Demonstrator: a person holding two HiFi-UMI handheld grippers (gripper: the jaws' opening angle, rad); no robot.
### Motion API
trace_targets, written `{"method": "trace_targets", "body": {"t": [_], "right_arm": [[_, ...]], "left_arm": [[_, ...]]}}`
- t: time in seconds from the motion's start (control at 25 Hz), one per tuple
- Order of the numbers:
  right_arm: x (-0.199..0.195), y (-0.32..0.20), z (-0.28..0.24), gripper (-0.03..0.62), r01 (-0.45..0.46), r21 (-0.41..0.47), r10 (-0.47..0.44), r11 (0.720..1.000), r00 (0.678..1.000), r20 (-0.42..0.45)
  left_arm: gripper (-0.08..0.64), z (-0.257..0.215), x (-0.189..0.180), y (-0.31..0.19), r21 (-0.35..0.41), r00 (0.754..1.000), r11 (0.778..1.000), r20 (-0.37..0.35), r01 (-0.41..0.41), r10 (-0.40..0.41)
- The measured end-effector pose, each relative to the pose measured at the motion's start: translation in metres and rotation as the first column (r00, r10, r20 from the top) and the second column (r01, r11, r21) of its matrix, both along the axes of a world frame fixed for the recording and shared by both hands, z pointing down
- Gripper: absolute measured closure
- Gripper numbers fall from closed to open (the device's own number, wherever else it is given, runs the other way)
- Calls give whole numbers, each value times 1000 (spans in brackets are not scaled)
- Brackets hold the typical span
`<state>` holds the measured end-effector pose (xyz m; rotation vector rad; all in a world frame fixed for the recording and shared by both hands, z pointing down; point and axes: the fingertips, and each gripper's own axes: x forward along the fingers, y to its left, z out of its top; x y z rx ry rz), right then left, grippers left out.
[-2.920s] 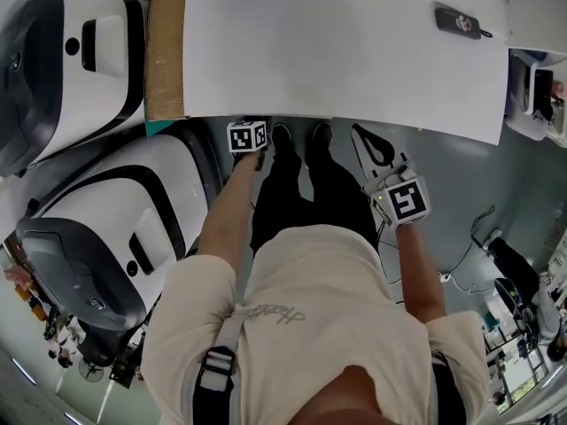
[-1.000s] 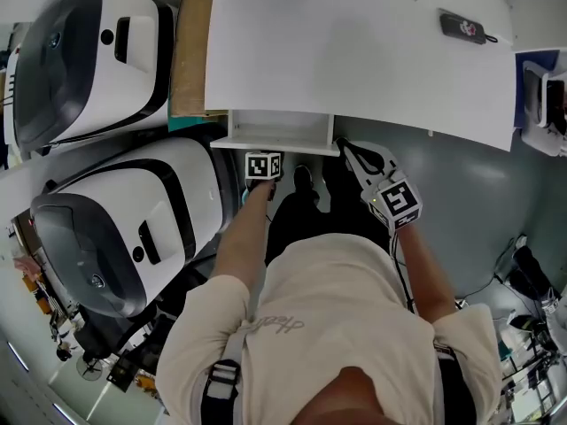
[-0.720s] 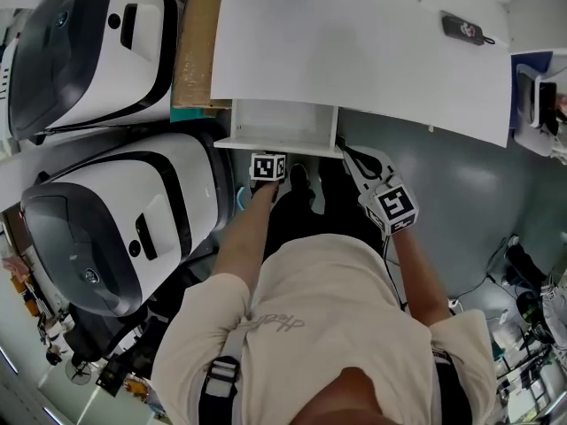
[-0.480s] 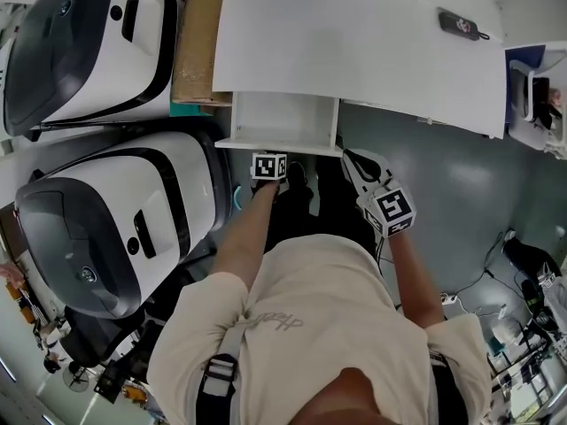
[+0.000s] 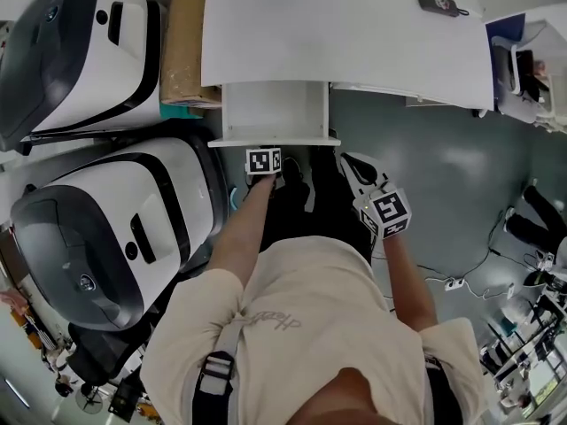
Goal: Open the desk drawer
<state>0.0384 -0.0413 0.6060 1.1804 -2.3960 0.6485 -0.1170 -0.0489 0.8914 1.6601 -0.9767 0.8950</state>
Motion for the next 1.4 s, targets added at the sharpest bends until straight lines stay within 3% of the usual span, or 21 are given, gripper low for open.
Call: {"method": "trace_targets", "body": {"t": [0.4, 0.76, 1.16, 1.4], "right_arm": [[16, 26, 0, 595, 1, -13, -1, 1000, 1000, 22], [44, 40, 2, 595, 74, -24, -73, 997, 997, 40], [59, 55, 6, 595, 100, -29, -99, 995, 994, 41], [68, 67, 9, 595, 105, -26, -103, 994, 994, 46]], "left_arm": [[486, 1, 0, 31, -19, 1000, 1000, 16, 3, -3], [486, 5, -1, 63, -15, 999, 1000, 36, 11, -10], [486, 5, -4, 66, 40, 998, 998, 42, 48, -50], [486, 1, -4, 68, 116, 984, 987, 130, 110, -125]]}}
